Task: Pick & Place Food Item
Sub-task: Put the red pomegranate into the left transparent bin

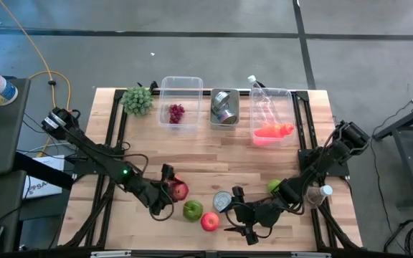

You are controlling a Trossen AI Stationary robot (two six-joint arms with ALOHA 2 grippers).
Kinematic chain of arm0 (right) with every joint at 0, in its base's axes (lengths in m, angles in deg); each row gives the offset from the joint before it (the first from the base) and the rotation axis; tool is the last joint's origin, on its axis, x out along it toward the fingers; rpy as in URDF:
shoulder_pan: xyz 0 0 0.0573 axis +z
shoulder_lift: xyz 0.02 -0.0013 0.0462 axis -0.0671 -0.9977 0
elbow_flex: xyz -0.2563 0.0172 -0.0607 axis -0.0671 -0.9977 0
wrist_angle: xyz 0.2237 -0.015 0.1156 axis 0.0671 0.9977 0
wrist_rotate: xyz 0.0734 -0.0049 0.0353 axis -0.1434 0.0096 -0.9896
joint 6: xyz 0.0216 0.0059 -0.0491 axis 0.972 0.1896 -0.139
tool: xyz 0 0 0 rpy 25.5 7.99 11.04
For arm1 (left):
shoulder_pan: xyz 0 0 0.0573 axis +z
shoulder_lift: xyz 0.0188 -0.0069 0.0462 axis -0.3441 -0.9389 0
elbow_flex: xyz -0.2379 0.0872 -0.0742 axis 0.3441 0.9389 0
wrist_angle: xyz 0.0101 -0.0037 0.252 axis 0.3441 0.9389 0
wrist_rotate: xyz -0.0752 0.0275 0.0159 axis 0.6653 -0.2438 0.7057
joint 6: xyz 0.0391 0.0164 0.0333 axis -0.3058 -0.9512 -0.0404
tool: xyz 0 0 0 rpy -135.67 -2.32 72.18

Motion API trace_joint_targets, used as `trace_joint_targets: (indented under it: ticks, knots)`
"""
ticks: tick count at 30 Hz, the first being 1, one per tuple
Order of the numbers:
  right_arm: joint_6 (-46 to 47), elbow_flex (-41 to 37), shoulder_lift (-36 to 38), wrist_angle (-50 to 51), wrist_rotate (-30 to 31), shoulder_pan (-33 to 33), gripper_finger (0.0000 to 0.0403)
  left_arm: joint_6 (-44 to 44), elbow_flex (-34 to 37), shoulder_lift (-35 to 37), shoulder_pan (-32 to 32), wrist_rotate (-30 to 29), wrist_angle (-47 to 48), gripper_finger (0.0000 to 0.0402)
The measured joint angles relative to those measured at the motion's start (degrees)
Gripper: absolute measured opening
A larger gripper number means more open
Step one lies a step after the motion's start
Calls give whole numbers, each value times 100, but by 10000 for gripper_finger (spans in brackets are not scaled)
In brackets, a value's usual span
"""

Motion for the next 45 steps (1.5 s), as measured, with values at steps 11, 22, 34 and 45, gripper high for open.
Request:
trace_joint_targets:
  ticks: [11, 22, 34, 45]
  knots:
    - [9, 0, 4, 90, 0, 2, 258, -226, -8, 1273, 420, -326, -78, 328]
    - [111, 0, 6, 110, 0, 2, 258, -1345, -13, 2238, 2008, -1448, -669, 328]
    - [111, 0, 9, 136, 0, -4, 258, -1399, -22, 2259, 3982, -1026, -1143, 328]
    - [116, 0, 9, 190, 2, -4, 258, -180, -22, 1735, 4869, -765, -1212, 328]
